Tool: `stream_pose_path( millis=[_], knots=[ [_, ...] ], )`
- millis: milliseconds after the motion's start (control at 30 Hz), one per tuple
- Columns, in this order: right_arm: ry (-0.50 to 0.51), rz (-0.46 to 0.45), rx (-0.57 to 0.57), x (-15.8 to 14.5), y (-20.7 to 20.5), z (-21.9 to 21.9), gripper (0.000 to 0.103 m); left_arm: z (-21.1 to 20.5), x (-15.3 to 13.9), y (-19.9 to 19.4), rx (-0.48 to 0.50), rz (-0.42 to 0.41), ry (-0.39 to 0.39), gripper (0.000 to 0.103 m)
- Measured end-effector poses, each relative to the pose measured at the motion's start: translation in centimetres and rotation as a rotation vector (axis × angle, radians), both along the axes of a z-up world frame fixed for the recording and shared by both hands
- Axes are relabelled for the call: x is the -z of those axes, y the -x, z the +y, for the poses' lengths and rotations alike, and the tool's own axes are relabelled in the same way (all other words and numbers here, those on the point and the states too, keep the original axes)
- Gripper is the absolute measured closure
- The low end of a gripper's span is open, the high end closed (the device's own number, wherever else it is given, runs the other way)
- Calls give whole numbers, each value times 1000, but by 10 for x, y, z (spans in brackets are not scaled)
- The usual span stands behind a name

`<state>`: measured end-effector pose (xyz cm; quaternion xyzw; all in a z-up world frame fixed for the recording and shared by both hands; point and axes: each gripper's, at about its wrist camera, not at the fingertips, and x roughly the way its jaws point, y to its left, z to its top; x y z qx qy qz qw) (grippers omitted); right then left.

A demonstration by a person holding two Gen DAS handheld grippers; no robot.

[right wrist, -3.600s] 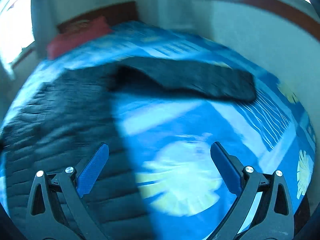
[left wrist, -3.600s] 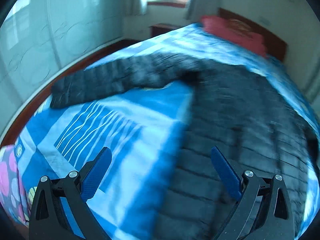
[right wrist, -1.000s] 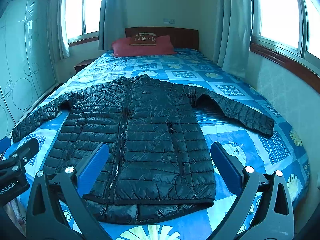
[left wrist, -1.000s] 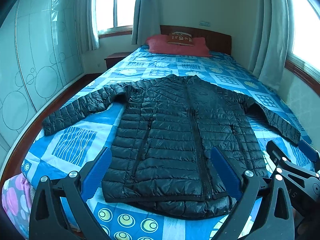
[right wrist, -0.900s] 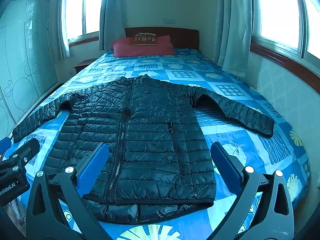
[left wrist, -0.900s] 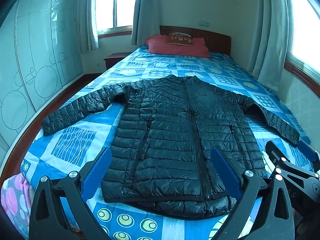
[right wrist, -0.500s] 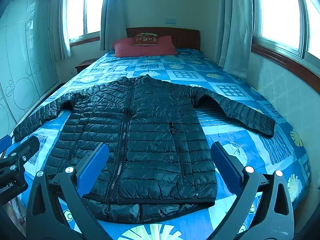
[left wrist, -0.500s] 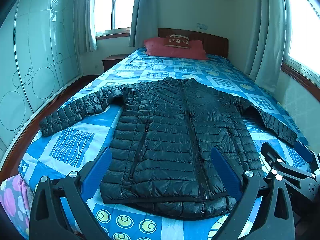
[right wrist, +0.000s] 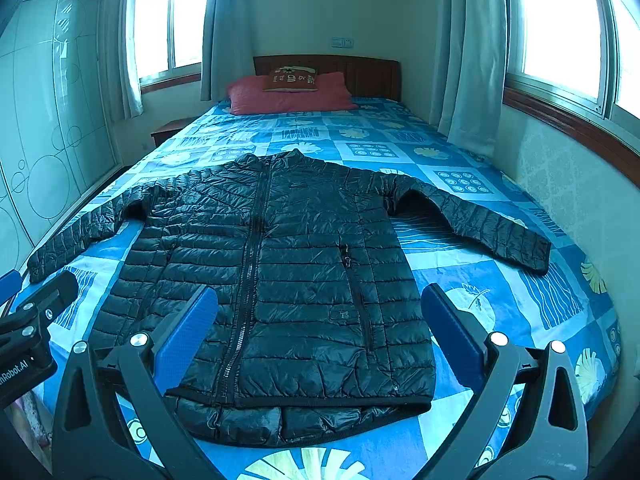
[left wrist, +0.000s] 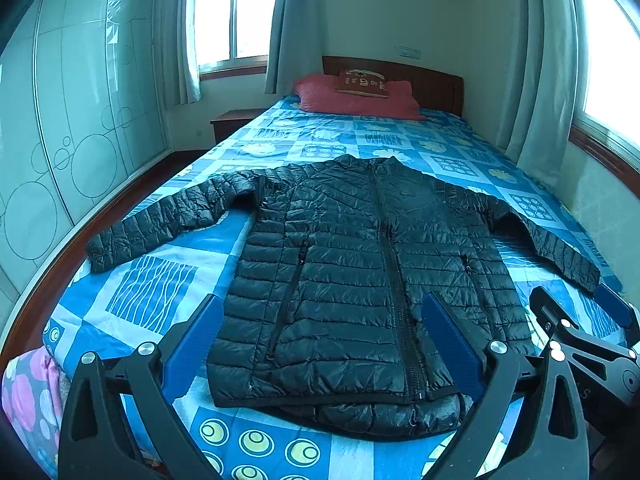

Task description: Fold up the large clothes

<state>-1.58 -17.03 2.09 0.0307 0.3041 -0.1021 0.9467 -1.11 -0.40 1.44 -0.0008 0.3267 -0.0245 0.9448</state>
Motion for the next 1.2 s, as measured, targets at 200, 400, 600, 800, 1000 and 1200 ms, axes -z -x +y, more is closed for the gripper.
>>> stream_pose_path(
  millis=[200,400,600,800,1000,1200],
  knots=[
    [0,0,1,0,-1,1,2,1,0,-1,-8,4,5,5],
    [0,-1,0,0,-1,1,2,1,2,-4,-8,18,10,5],
    [0,1,0,0,-1,0,2,-1,2,-4,-7,18,8,5],
    [-1,0,-1,-1,-1,1,2,-1,4,-5,-9,24,8,5],
    [0,0,-2,-1,-1,1,2,0,5,-4,-9,24,8,5],
    [0,0,-1,-1,0,0,2,1,6,-4,-11,26,8,5]
  ],
)
